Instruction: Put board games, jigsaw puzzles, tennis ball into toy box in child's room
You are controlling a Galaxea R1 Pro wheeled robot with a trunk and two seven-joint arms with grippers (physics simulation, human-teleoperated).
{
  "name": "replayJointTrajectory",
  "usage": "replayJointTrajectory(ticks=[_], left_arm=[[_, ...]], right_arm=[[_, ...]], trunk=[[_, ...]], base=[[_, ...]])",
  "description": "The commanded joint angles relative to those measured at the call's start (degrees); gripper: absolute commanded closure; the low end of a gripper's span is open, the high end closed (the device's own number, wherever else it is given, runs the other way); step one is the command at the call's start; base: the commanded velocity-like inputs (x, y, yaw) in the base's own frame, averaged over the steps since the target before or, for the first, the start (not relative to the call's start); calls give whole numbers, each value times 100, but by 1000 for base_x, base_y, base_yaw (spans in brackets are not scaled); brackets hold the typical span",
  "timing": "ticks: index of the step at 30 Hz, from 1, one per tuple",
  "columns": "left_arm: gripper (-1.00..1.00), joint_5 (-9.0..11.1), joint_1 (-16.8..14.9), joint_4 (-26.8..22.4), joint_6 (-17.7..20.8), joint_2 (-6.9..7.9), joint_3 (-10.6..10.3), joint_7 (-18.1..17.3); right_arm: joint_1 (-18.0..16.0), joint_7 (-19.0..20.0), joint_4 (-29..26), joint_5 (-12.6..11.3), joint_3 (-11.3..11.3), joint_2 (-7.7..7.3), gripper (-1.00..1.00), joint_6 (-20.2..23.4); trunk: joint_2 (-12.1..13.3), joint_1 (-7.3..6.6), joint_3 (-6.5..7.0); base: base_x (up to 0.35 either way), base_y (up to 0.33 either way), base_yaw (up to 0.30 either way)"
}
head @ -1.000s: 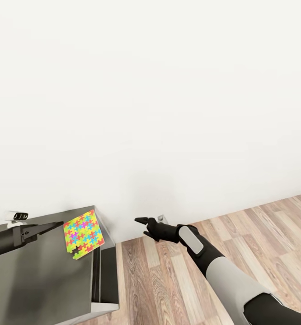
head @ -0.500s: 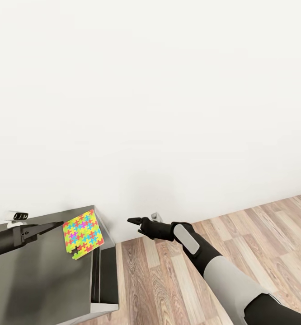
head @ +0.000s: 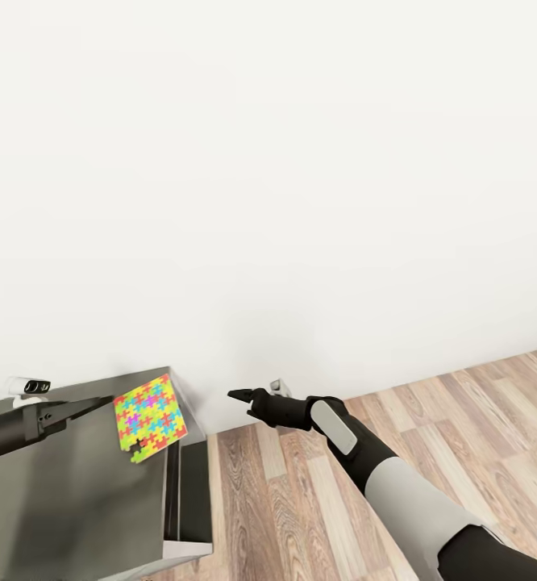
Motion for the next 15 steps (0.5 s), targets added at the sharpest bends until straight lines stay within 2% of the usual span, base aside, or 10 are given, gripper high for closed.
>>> replayJointTrajectory(ticks=[1,12,15], left_arm=[[-100,-6,-3,-1,61,2,0,-24],[-100,-8,-3,-1,56,2,0,-24],[-100,-7,-3,-1,54,2,0,-24]], right_arm=[[-5,17,3,-4,6,-3,-100,11],[-5,35,3,-3,-3,-17,-100,7],[-5,36,3,-3,-2,-18,-100,-26]], trunk=[[-4,1,-5],[-4,1,14],[-4,1,17]], base=[[0,0,162],[0,0,233],[0,0,133]])
